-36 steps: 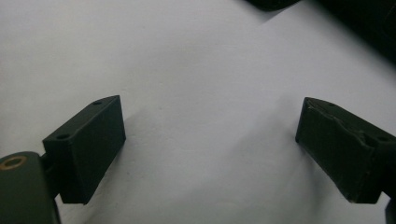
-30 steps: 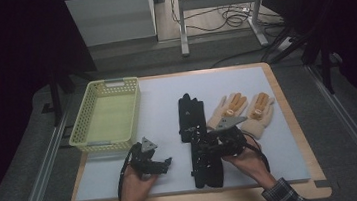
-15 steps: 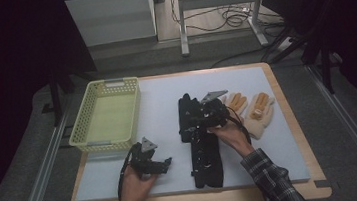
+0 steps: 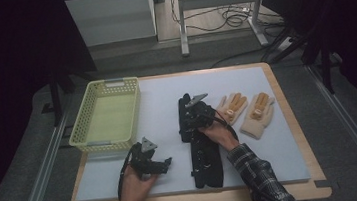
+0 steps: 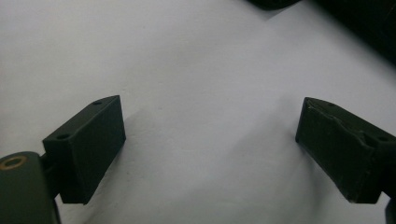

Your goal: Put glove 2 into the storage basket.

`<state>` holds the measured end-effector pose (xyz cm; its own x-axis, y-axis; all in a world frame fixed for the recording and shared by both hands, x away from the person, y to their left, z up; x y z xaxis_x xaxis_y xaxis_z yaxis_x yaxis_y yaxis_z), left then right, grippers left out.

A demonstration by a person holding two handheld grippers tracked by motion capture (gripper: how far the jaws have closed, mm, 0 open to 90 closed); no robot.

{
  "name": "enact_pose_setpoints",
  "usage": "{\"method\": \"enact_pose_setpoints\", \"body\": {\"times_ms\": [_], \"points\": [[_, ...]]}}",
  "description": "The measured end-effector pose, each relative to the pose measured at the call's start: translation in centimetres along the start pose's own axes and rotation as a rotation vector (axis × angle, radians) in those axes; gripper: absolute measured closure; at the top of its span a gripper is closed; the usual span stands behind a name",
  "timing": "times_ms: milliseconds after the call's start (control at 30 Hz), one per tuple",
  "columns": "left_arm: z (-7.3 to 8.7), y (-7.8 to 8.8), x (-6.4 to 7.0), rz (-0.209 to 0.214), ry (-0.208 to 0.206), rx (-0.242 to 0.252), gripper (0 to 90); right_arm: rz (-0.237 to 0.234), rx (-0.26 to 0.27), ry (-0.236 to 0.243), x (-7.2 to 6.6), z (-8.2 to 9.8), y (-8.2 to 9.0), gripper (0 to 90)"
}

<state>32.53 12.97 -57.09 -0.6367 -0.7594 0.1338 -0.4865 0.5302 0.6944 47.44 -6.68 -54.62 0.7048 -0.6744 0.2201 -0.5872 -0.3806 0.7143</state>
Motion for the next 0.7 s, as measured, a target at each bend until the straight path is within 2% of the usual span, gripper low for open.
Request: {"method": "enact_pose_setpoints", "body": {"times_ms": [33, 67, 100, 133, 167, 300, 400, 433, 700], "points": [[0.0, 0.0, 0.0, 0.0, 0.0, 0.001, 8.4, 0.031, -0.018, 0.027, -0.1, -0.3, 0.1, 68.1], [0.0, 0.0, 0.0, 0.0, 0.0, 0.001, 8.4, 0.031, -0.018, 0.027, -0.1, -0.3, 0.1, 68.1], [0.0, 0.0, 0.0, 0.0, 0.001, 0.001, 8.4, 0.026, -0.029, 0.03, -0.1, -0.4, 0.1, 76.5], [0.0, 0.0, 0.0, 0.0, 0.001, 0.001, 8.4, 0.026, -0.029, 0.03, -0.1, -0.4, 0.1, 76.5], [0.0, 0.0, 0.0, 0.0, 0.002, 0.002, 8.4, 0.003, -0.036, 0.014, 0.0, -0.5, 0.1, 83.0], [0.0, 0.0, 0.0, 0.0, 0.004, 0.005, 8.4, -0.017, -0.031, 0.004, 0.1, -0.6, 0.2, 87.8], [0.0, 0.0, 0.0, 0.001, 0.001, 0.0, 8.4, -0.032, -0.019, -0.024, 0.4, -0.6, 0.5, 88.6], [0.0, 0.0, 0.0, 0.001, 0.001, 0.001, 8.4, -0.035, -0.001, -0.041, 0.7, -0.8, 0.9, 88.7], [0.0, 0.0, 0.0, 0.001, 0.001, -0.001, 8.4, -0.019, 0.076, -0.069, 1.7, -2.1, 3.0, 88.9]]}}
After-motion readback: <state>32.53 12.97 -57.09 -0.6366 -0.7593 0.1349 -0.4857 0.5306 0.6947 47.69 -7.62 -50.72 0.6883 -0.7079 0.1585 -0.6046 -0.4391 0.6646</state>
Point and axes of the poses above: each handheld gripper's, and its own axes: y roughly backward along the jaws, z roughly out of its underside, x roughly to its right, the point moved 3 cm from there along -y, roughly forward along the jaws, and after that the axes turned 7 degrees about z, right-handed, at the moved point
